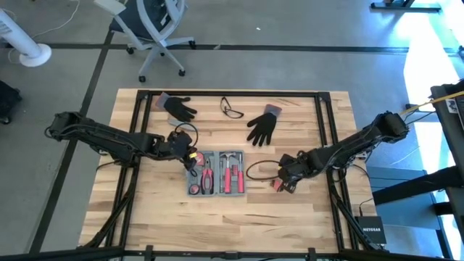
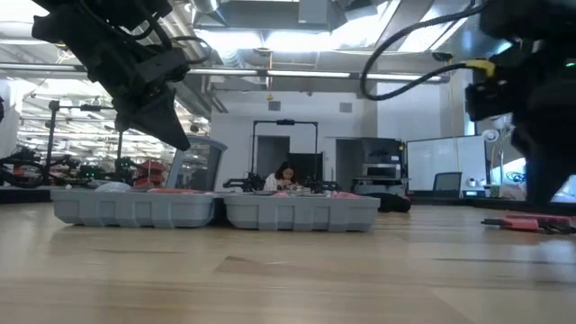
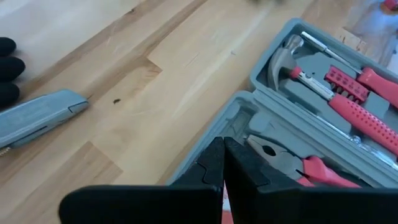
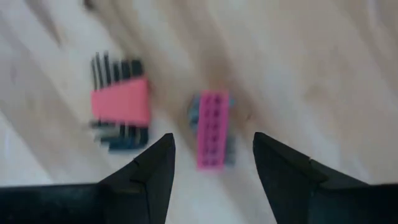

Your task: Prefit tool cases

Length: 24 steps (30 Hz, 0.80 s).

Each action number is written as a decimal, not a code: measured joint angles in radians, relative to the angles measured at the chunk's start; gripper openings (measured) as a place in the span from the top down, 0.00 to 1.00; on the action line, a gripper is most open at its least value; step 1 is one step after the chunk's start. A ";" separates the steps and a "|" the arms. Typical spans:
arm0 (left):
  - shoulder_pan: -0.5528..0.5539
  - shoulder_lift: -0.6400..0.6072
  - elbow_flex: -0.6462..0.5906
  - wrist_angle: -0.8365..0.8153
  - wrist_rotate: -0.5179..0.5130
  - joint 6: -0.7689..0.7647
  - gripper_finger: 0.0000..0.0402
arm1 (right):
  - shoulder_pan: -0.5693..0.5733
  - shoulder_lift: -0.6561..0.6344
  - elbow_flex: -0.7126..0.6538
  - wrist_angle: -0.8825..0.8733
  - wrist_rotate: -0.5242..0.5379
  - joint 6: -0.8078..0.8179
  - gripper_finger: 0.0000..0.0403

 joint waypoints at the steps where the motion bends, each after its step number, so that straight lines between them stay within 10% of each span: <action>1: 0.002 0.000 0.000 0.000 -0.001 0.003 1.00 | -0.015 0.008 0.001 -0.010 0.001 -0.003 0.49; 6: 0.008 0.003 0.000 0.004 -0.003 0.014 1.00 | -0.087 0.039 0.065 -0.127 -0.025 0.000 0.57; 12: 0.023 0.003 0.000 0.029 0.002 0.015 1.00 | -0.082 0.027 0.201 -0.163 0.027 -0.003 0.96; 24: 0.153 0.010 0.004 0.150 0.130 0.129 1.00 | 0.063 -0.055 0.061 -0.010 -0.089 0.617 1.00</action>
